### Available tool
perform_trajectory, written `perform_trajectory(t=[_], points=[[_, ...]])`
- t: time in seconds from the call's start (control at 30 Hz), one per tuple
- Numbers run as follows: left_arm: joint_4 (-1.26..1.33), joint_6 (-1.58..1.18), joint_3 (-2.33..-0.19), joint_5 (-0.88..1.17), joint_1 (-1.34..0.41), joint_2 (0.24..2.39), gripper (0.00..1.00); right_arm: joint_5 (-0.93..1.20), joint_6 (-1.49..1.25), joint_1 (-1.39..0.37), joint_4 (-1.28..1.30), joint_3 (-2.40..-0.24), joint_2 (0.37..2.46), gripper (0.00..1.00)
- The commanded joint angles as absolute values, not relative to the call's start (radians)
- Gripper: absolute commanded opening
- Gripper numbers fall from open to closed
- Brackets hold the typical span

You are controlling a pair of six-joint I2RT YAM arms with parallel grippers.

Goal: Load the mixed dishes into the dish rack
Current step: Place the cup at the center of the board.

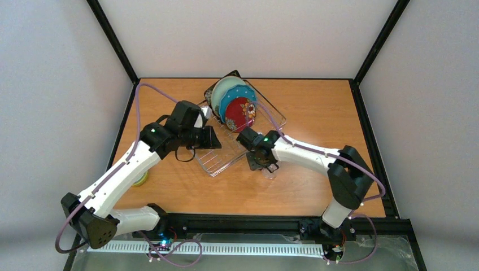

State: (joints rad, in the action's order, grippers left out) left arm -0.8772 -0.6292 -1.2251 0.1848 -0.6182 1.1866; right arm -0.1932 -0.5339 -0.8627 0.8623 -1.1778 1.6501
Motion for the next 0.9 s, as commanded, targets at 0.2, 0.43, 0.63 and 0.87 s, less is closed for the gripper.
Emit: perform_trajectory(t=[0.2,0.43,0.63,0.87], points=[[-0.917,-0.609,-1.244,0.161,-0.628,1.161,0.5,-0.226,-0.525,-0.936,0.819,-1.223,1.729,0.02],[-0.916,-0.612,-1.242,0.154,-0.626,1.169,0.53,-0.238,-0.525,-0.936,0.836,-1.254,1.738,0.1],[-0.911,-0.614,-1.24,0.156,-0.626,1.179,0.55,-0.257,-0.529,-0.935,0.866,-1.284,1.742,0.25],[-0.91,-0.616,-1.24,0.164,-0.627,1.186,0.55,-0.262,-0.537,-0.935,0.869,-1.268,1.735,0.42]])
